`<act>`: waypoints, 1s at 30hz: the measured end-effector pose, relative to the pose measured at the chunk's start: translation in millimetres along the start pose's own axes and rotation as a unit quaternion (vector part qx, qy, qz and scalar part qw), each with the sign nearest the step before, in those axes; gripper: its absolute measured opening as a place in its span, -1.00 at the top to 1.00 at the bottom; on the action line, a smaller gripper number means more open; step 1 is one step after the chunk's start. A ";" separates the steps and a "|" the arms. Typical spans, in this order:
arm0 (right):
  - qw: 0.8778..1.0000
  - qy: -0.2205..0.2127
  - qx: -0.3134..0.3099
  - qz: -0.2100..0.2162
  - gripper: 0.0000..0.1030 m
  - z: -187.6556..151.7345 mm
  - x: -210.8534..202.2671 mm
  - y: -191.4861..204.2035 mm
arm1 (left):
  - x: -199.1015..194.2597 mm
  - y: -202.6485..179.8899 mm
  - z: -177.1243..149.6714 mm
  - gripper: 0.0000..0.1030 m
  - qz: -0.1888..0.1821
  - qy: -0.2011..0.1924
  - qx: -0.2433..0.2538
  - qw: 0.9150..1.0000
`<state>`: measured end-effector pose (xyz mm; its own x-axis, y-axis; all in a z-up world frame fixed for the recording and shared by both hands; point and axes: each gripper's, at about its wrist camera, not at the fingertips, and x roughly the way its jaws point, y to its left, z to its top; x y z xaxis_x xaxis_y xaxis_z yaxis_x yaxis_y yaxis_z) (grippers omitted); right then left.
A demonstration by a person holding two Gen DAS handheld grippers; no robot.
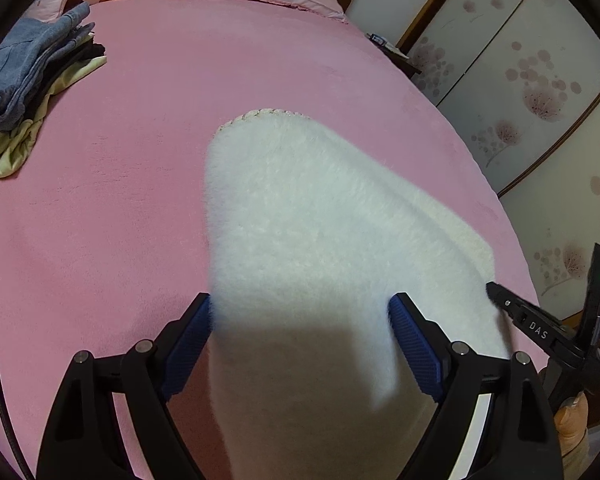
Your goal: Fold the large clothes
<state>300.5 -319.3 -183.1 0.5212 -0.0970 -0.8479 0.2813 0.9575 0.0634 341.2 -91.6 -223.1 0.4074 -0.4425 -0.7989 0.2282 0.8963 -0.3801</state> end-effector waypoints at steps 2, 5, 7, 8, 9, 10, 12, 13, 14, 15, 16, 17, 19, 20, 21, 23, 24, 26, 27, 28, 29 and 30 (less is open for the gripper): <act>1.000 -0.003 -0.015 -0.019 0.56 2.4 -13.8 4.4 | -13.6 -1.7 3.2 -0.68 0.005 0.003 -0.006 1.000; 0.998 -0.043 -0.035 -0.021 0.56 0.9 -50.9 17.7 | -46.8 -10.3 0.0 -0.68 -0.005 -0.034 -0.003 0.999; 0.997 -0.062 -0.045 0.024 0.56 -5.7 -75.3 28.9 | -66.0 -23.6 -9.6 -0.68 -0.014 -0.049 0.016 0.999; 0.996 -0.064 -0.047 0.045 0.56 -10.0 -83.1 34.2 | -71.8 -27.7 -15.5 -0.68 -0.016 -0.050 0.026 0.998; 0.994 -0.059 -0.050 0.071 0.56 -16.3 -89.3 40.7 | -75.5 -32.5 -20.9 -0.67 -0.016 -0.051 0.035 0.998; 0.993 -0.054 -0.051 0.091 0.56 -22.6 -92.2 45.6 | -78.4 -36.8 -28.7 -0.63 -0.016 -0.053 0.043 0.998; 0.990 -0.037 -0.056 0.121 0.56 -36.3 -90.4 54.4 | -79.1 -42.1 -45.4 -0.34 -0.017 -0.046 0.058 0.997; 0.990 -0.031 -0.061 0.125 0.56 -43.3 -86.9 57.0 | -75.9 -41.7 -54.9 -0.30 -0.017 -0.037 0.065 0.997; 0.991 -0.024 -0.070 0.116 0.56 -51.2 -80.7 59.0 | -69.9 -42.7 -62.7 -0.25 -0.014 -0.023 0.070 0.997; 0.992 -0.014 -0.077 0.101 0.56 -57.1 -74.2 59.5 | -67.3 -43.8 -69.3 -0.24 -0.004 -0.024 0.075 0.997; 0.993 -0.003 -0.081 0.086 0.56 -64.0 -66.3 57.6 | -67.8 -45.2 -75.5 -0.24 0.015 -0.035 0.089 0.995; 0.994 0.003 -0.081 0.077 0.65 -71.1 -61.3 55.0 | -67.3 -46.5 -79.0 -0.25 0.027 -0.038 0.101 0.994; 0.994 -0.011 -0.079 0.071 0.83 -79.5 -62.1 42.7 | -65.2 -43.1 -83.3 -0.25 0.044 -0.034 0.111 0.992; 0.995 -0.014 -0.077 0.065 0.88 -83.7 -64.1 36.5 | -63.9 -37.5 -84.5 -0.28 0.043 -0.029 0.106 0.993; 0.995 -0.016 -0.074 0.070 0.88 -86.8 -66.3 30.8 | -63.3 -31.8 -84.8 -0.30 0.037 -0.025 0.098 0.994; 0.995 -0.016 -0.070 0.075 0.88 -89.0 -68.7 25.1 | -62.8 -21.5 -84.3 -0.33 0.020 -0.016 0.074 0.997; 0.995 -0.015 -0.073 0.074 0.88 -88.6 -67.9 24.6 | -62.9 -20.7 -83.9 -0.34 0.018 -0.015 0.070 0.997; 0.995 -0.016 -0.075 0.067 0.88 -88.2 -67.3 28.4 | -63.5 -23.0 -85.3 -0.34 0.024 -0.017 0.073 0.997; 0.995 -0.015 -0.074 0.064 0.88 -87.7 -67.0 29.4 | -63.9 -24.1 -86.9 -0.34 0.027 -0.018 0.074 0.997; 0.995 -0.014 -0.072 0.062 0.88 -85.6 -65.3 31.7 | -63.7 -23.9 -86.7 -0.34 0.028 -0.018 0.074 0.997; 0.996 -0.013 -0.069 0.062 0.87 -84.8 -64.4 29.3 | -64.5 -24.4 -87.7 -0.34 0.027 -0.016 0.071 0.997; 0.996 -0.012 -0.066 0.063 0.86 -83.4 -63.8 29.4 | -64.6 -24.0 -87.4 -0.34 0.027 -0.014 0.068 0.997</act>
<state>208.3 -262.3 -171.0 0.5651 0.0222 -0.8247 0.1050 0.9896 0.0986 232.2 -82.1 -203.1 0.4462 -0.3965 -0.8023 0.3233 0.9074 -0.2686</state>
